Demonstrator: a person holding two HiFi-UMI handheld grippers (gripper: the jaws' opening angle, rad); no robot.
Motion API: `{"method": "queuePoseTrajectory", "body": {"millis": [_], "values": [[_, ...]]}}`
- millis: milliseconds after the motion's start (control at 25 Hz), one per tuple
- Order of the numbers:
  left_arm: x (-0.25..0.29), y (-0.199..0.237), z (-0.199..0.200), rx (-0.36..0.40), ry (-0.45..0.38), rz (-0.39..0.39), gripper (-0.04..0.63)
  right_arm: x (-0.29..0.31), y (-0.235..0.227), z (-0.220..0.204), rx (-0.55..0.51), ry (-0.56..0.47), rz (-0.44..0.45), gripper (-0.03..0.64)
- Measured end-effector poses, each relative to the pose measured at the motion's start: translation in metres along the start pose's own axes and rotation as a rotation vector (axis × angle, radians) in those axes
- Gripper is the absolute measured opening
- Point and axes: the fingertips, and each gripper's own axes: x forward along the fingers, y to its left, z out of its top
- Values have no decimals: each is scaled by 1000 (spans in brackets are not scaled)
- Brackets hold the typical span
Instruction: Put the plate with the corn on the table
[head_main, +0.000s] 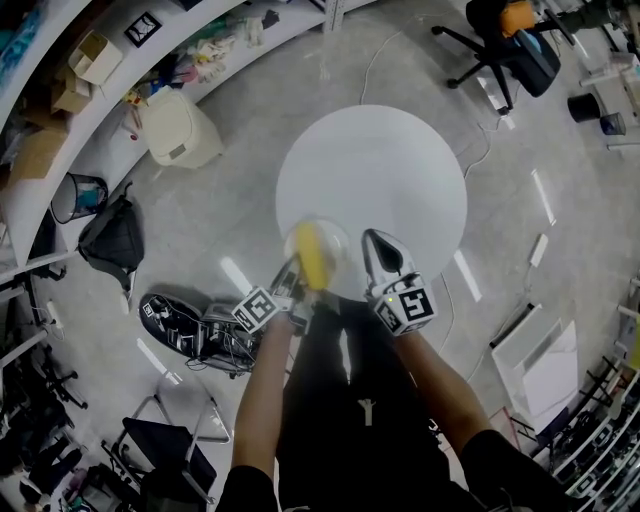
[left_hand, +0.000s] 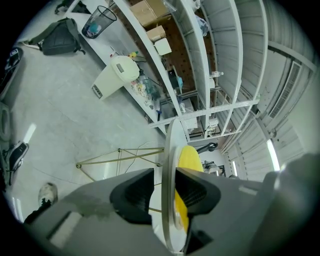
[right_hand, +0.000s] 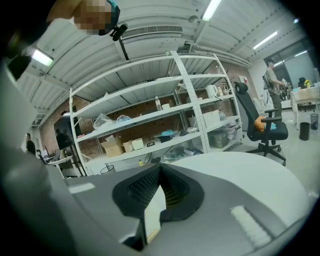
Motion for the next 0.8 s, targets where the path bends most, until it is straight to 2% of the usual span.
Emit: {"method": "queuePoseTrajectory", "body": {"millis": [800], "values": [[28, -10, -16, 27, 50, 28, 164, -18, -38, 3, 35, -24, -70, 8]]}}
